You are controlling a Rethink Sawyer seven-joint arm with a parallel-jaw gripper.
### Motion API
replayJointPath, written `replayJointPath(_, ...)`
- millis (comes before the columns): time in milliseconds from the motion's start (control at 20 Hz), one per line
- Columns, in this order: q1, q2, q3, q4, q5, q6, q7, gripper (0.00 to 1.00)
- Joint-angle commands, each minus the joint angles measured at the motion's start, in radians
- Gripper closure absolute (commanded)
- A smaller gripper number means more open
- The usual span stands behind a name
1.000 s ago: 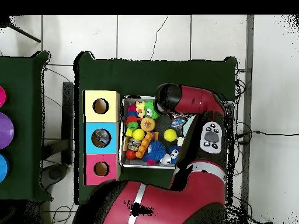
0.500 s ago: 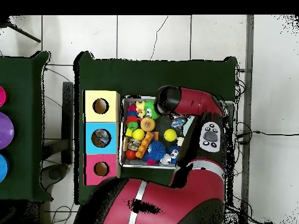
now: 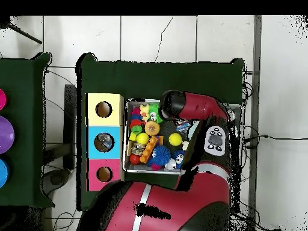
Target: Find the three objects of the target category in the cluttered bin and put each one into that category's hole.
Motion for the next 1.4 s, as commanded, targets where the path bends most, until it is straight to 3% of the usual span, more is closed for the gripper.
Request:
replayJointPath(50,-0.009,0.010,0.037,0.069,0.005,0.039,0.028,0.00)
replayJointPath(600,0.004,0.005,0.021,0.065,0.007,0.075,0.038,0.00)
replayJointPath(1000,-0.013,0.042,0.024,0.057,-0.003,0.028,0.034,0.00)
replayJointPath(1400,-0.003,0.036,0.000,0.049,-0.008,0.092,0.036,0.00)
